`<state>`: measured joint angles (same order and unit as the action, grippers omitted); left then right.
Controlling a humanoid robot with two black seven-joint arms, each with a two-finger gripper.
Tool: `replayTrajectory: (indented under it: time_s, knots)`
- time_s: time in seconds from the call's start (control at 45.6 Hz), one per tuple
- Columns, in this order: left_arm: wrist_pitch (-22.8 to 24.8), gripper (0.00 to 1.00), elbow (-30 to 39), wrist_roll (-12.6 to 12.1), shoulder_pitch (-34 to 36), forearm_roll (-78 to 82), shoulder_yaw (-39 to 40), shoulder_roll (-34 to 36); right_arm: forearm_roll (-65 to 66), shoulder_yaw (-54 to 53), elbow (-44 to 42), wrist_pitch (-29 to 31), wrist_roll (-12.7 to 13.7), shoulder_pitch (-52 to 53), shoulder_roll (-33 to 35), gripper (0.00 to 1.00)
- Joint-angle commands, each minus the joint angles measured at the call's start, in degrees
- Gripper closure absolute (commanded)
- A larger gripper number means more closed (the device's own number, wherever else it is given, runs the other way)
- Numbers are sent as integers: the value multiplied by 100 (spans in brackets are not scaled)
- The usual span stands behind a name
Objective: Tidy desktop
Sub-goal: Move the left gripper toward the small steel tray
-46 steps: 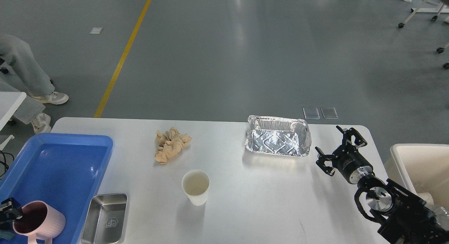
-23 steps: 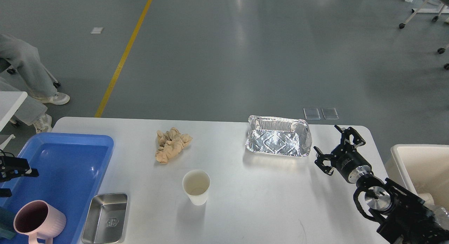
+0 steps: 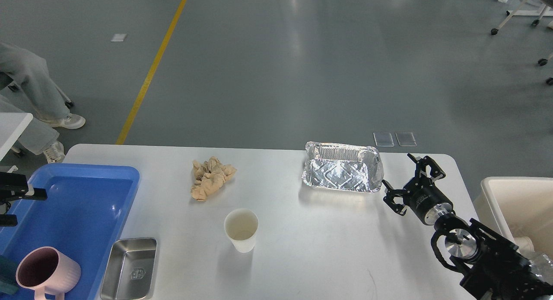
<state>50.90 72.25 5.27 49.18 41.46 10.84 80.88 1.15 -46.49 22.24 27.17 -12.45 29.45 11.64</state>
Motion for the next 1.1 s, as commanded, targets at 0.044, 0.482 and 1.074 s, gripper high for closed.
replayTrajectory:
  time_s: [0.044, 0.482, 1.074]
  knots:
    - [368, 13, 315, -8, 4, -15, 348, 384, 0, 0, -9, -1, -4, 8, -65, 0]
    - [410, 13, 403, -44, 66, -7, 1446, 894, 0, 0, -9, -1, -4, 35, -74, 0]
    - [410, 13, 412, -123, 39, 20, 2274, 1273, 0, 0, -9, -1, -4, 26, -74, 0]
